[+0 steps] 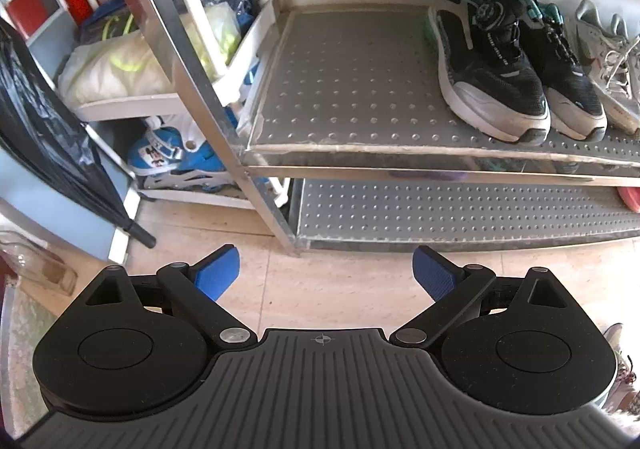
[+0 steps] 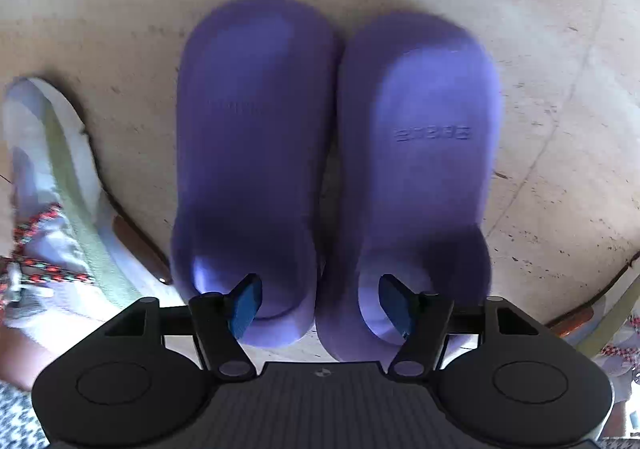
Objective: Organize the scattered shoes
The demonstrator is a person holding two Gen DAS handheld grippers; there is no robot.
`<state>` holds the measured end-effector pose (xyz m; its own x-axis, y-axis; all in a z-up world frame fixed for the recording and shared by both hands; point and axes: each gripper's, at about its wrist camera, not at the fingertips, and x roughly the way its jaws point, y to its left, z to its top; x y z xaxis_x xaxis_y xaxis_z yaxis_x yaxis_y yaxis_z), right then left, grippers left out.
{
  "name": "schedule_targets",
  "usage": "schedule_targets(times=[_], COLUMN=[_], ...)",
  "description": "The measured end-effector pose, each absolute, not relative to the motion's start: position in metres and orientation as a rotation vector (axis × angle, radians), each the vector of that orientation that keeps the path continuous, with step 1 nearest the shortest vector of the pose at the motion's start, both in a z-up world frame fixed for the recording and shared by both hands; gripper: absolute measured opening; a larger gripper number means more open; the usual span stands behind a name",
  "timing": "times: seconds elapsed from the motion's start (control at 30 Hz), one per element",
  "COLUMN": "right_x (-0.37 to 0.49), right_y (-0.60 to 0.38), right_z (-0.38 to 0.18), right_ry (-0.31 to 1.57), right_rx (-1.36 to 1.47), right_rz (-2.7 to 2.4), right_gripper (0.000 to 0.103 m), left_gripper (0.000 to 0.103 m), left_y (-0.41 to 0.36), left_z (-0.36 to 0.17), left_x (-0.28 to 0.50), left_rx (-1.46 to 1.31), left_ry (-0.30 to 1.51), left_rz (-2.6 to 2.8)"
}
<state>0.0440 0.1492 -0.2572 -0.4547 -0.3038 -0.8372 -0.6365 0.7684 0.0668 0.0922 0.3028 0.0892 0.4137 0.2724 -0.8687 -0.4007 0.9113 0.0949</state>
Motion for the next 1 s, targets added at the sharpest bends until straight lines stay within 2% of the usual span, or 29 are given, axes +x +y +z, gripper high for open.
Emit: schedule_targets(times=[0.13, 0.2, 0.27, 0.3, 0.73, 1.0], right_x=[0.027, 0.02, 0.019, 0.019, 0.019, 0.011], right_y=[0.151, 0.15, 0.145, 0.14, 0.042, -0.039], right_z=[-0.27, -0.265, -0.253, -0.245, -0.143, -0.036], right_ry=[2.096, 2.059, 2.001, 1.972, 1.738, 1.516], right_rx=[-0.75, -0.772, -0.739, -0.704, -0.22, 0.481], right_rz=[0.462, 0.482, 0.508, 0.516, 0.439, 0.44], right_gripper=[0.054, 0.04, 0.018, 0.016, 0.012, 0.013], left_gripper=[0.097, 0.097, 0.097, 0.097, 0.097, 0.097], left_y=[0.302, 0.302, 0.303, 0.304, 0.323, 0.37], left_z=[0.088, 0.088, 0.088, 0.088, 0.093, 0.095], left_x=[0.093, 0.093, 0.093, 0.092, 0.074, 0.048], left_rx=[-0.123, -0.122, -0.125, -0.127, -0.147, -0.273], left_ry=[1.066, 1.065, 1.065, 1.062, 1.018, 0.989], left_rz=[0.416, 0.42, 0.424, 0.426, 0.502, 0.655])
